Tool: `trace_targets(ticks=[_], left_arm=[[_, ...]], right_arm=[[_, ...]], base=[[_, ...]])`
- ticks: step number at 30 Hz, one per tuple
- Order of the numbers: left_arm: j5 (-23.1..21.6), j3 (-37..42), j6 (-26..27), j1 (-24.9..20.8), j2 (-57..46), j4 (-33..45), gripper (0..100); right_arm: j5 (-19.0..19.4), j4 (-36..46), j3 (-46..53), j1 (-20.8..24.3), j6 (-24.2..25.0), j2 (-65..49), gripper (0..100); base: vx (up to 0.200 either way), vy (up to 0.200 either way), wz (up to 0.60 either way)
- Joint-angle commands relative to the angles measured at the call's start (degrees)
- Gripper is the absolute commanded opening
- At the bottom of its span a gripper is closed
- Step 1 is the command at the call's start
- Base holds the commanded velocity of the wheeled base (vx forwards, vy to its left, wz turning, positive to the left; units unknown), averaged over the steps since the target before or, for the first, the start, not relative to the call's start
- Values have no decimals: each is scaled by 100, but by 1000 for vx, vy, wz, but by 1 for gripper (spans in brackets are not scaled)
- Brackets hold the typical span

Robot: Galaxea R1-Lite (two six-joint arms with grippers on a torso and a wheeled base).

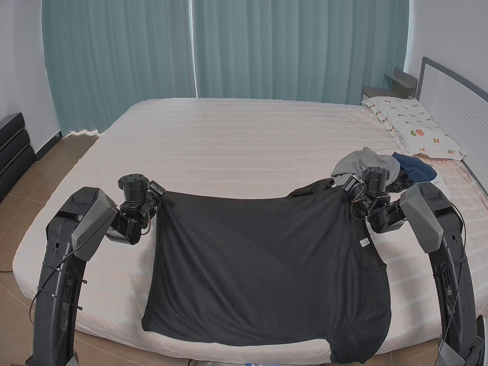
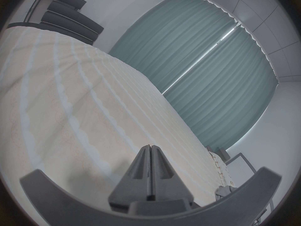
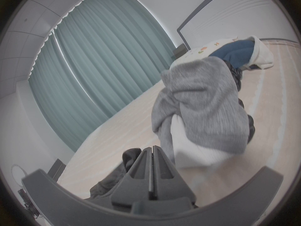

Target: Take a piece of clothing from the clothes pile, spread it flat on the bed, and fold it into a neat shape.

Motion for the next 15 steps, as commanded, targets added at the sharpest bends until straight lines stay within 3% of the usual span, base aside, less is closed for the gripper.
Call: trace_targets(ticks=[1, 15], left_arm=[[101, -79, -3, 47, 146, -36, 0], [83, -281, 68, 3, 277, 553, 0]], right_arm=[[-164, -106, -377, -49, -30, 212, 0], [-269, -97, -711, -23, -233, 634, 0]], base=[[0, 0, 0], [0, 0, 0]])
